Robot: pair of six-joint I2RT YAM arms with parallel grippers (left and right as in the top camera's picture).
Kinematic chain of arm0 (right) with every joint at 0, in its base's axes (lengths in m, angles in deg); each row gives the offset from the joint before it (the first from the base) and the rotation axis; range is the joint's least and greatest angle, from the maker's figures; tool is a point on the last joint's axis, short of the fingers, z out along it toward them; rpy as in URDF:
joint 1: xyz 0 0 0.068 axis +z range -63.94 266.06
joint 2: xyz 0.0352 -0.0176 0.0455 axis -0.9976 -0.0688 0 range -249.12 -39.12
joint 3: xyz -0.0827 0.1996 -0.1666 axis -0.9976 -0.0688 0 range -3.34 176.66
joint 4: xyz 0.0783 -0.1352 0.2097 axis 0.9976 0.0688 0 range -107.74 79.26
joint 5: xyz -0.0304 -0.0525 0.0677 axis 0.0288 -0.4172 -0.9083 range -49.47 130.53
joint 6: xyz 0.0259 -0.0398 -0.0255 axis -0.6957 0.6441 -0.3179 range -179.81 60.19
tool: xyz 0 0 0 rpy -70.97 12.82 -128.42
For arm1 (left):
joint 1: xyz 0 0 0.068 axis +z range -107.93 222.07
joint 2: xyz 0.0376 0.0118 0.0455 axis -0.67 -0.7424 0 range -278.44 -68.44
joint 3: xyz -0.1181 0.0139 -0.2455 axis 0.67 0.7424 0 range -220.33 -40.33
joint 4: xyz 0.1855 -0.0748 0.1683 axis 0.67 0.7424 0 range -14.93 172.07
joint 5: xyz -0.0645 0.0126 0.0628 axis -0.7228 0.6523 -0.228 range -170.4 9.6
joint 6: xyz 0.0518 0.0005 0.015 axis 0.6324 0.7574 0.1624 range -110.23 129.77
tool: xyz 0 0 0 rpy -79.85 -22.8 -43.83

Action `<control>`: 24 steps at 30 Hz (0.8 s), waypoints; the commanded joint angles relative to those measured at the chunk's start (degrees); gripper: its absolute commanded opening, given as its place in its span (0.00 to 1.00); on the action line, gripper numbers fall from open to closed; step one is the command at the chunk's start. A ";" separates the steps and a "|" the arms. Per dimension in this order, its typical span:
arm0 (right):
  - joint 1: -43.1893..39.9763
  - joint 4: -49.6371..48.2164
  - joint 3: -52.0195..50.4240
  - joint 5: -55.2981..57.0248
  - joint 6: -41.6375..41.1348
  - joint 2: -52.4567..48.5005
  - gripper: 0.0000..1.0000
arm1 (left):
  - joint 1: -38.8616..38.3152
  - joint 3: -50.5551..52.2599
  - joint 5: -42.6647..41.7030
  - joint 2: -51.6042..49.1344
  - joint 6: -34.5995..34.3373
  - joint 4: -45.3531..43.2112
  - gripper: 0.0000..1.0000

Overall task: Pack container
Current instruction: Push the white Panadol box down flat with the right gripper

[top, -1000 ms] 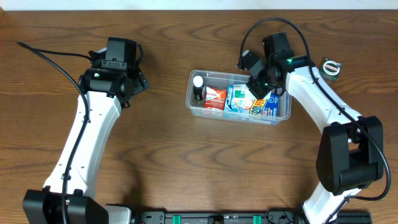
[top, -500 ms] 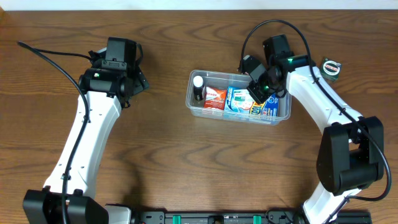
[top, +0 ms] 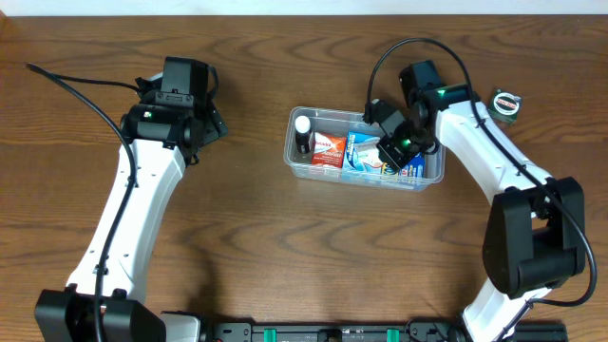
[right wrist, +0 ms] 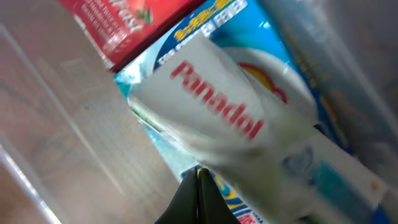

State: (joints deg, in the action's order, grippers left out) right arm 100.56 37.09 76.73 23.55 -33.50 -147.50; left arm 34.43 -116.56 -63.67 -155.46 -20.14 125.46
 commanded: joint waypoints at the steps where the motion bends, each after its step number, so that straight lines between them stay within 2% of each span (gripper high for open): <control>1: 1.66 1.31 -0.24 -0.66 -0.57 -0.26 0.01 | 0.17 0.15 0.92 -0.66 0.31 0.11 0.98; 9: 3.56 -0.24 -0.24 -0.59 -0.81 2.19 0.01 | 0.17 0.15 0.92 -0.66 0.31 0.11 0.98; 18: 1.92 -2.91 -0.22 6.21 -12.57 6.27 0.01 | 0.17 0.15 0.92 -0.66 0.31 0.11 0.98; 24: 2.10 -2.23 -0.28 9.11 -13.94 6.51 0.01 | 0.17 0.15 0.92 -0.66 0.31 0.11 0.98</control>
State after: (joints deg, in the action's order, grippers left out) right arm 102.75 34.40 76.71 29.56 -44.50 -141.62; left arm 34.43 -116.56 -63.67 -155.46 -20.14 125.46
